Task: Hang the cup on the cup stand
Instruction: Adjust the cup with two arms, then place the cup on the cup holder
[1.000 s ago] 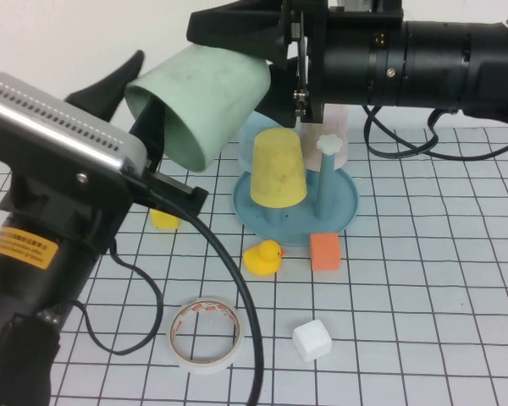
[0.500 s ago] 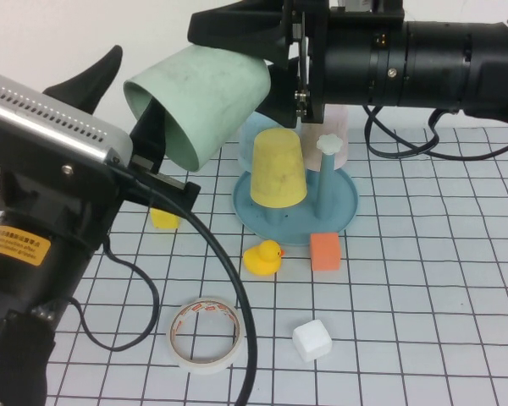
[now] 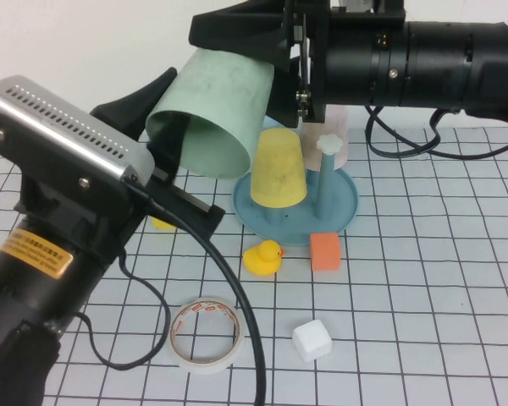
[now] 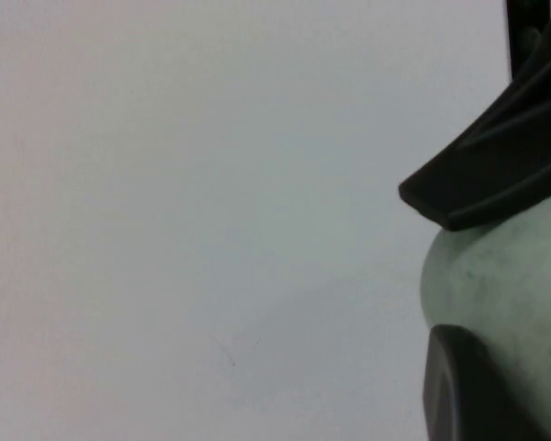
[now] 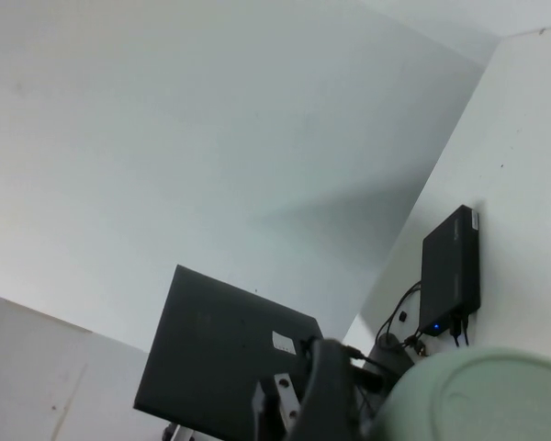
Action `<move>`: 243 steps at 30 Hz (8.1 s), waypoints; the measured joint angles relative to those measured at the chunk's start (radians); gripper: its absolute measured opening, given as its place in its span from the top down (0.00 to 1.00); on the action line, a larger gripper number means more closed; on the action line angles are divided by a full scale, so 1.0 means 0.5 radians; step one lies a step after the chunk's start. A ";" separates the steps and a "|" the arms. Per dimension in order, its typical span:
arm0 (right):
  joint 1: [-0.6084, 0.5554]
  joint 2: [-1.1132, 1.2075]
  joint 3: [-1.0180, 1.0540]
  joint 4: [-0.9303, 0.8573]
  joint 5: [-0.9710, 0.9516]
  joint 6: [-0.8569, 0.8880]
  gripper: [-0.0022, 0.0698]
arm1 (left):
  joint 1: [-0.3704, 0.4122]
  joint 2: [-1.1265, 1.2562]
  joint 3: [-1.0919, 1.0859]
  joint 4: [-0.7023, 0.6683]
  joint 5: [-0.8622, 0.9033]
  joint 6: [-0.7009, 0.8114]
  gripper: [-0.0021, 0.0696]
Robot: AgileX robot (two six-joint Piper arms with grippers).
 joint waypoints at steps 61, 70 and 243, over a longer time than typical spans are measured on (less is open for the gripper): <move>0.087 0.000 0.000 0.040 -0.236 -0.062 0.08 | 0.004 0.124 -0.063 -0.324 -0.261 0.359 0.96; 0.087 0.000 0.000 0.040 -0.278 -0.062 0.14 | 0.004 0.124 -0.063 -0.332 -0.229 0.359 0.96; -0.321 -0.239 0.794 -0.004 -0.279 -3.406 0.14 | 0.004 -2.314 1.301 -1.131 2.688 0.255 0.97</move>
